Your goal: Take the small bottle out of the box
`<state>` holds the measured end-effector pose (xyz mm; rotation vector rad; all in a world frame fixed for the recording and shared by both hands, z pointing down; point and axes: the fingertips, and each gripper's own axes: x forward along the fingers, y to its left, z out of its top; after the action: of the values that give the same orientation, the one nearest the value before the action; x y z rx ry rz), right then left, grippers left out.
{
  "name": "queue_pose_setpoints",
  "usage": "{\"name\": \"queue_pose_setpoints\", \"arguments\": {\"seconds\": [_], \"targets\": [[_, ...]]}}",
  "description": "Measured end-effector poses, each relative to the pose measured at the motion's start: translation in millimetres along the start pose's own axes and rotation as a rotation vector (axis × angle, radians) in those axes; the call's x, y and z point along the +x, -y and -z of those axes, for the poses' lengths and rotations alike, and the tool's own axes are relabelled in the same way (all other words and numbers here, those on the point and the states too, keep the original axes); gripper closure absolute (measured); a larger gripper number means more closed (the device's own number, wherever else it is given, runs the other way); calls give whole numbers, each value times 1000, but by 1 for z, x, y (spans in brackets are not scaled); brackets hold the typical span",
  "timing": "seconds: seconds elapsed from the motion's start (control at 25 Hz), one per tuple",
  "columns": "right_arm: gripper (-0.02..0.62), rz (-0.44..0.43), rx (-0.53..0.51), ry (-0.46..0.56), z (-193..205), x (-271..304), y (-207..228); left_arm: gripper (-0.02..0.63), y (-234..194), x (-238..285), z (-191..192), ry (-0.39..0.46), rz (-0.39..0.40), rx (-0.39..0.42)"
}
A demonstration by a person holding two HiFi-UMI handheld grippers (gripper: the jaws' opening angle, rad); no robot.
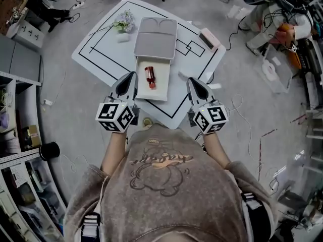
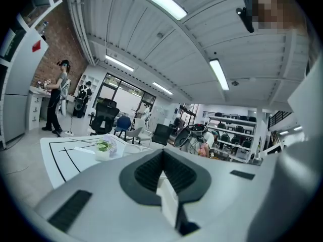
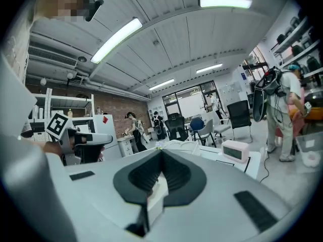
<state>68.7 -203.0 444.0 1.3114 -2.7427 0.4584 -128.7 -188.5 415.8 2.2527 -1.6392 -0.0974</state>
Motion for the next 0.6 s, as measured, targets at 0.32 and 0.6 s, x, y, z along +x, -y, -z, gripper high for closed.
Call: {"name": "queue_pose_setpoints", "arguments": {"seconds": [0.32,0.6], "targets": [[600,26,2,-4,3,6,5,600,-3,15,-1,-3,25,2],[600,24,7,-11,4,11,8,586,-5,21,1,-14,29,-8]]}}
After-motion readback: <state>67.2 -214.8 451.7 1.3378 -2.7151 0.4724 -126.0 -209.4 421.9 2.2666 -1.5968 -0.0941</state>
